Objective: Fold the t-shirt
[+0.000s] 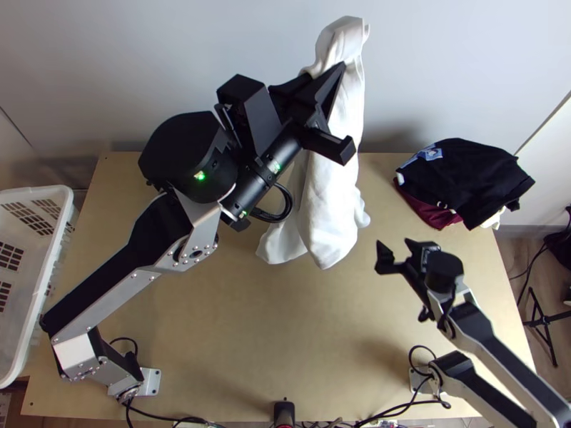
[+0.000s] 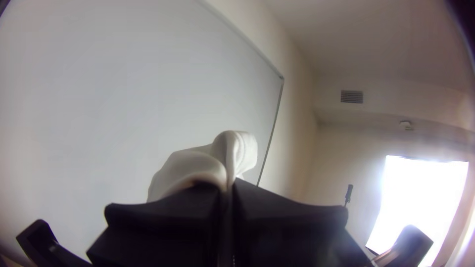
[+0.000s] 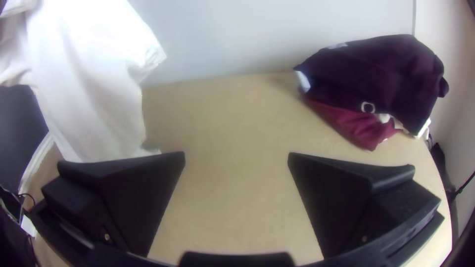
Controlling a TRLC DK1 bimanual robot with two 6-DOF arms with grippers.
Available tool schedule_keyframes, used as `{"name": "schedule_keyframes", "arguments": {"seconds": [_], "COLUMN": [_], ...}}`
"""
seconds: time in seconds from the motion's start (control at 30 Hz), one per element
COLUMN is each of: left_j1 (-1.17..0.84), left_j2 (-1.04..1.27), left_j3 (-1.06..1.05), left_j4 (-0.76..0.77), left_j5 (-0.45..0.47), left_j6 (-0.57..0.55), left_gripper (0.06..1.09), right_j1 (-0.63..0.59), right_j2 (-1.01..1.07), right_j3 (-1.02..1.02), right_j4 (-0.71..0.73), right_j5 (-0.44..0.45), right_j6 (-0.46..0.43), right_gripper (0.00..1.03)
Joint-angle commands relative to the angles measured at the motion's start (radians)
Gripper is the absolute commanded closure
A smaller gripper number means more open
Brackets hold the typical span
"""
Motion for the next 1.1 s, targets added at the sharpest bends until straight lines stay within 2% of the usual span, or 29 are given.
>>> {"name": "schedule_keyframes", "arguments": {"seconds": [0.0, 0.13, 0.27, 0.4, 0.73, 1.07], "left_j1": [-0.011, -0.003, 0.011, 0.026, 0.032, 0.035], "left_j2": [-0.009, -0.016, -0.021, -0.029, -0.019, -0.018], "left_j3": [0.001, -0.002, -0.002, -0.008, -0.009, -0.013], "left_j4": [-0.008, -0.016, -0.016, -0.014, -0.005, -0.002], "left_j5": [-0.003, -0.008, -0.011, -0.011, -0.011, -0.011], "left_j6": [0.002, 0.005, 0.011, 0.011, 0.025, 0.036], "left_gripper": [1.05, 1.05, 1.05, 1.05, 1.05, 1.05], "right_j1": [0.012, 0.027, 0.077, 0.144, 0.129, 0.199], "right_j2": [0.239, 0.356, 0.377, 0.334, 0.162, 0.093], "right_j3": [0.136, 0.238, 0.258, 0.210, 0.127, 0.110], "right_j4": [0.087, 0.108, 0.107, 0.107, 0.052, 0.015], "right_j5": [-0.059, -0.086, -0.105, -0.105, -0.105, -0.112], "right_j6": [0.040, 0.065, 0.100, 0.109, 0.092, 0.091], "right_gripper": [0.06, 0.06, 0.06, 0.06, 0.06, 0.06]}}
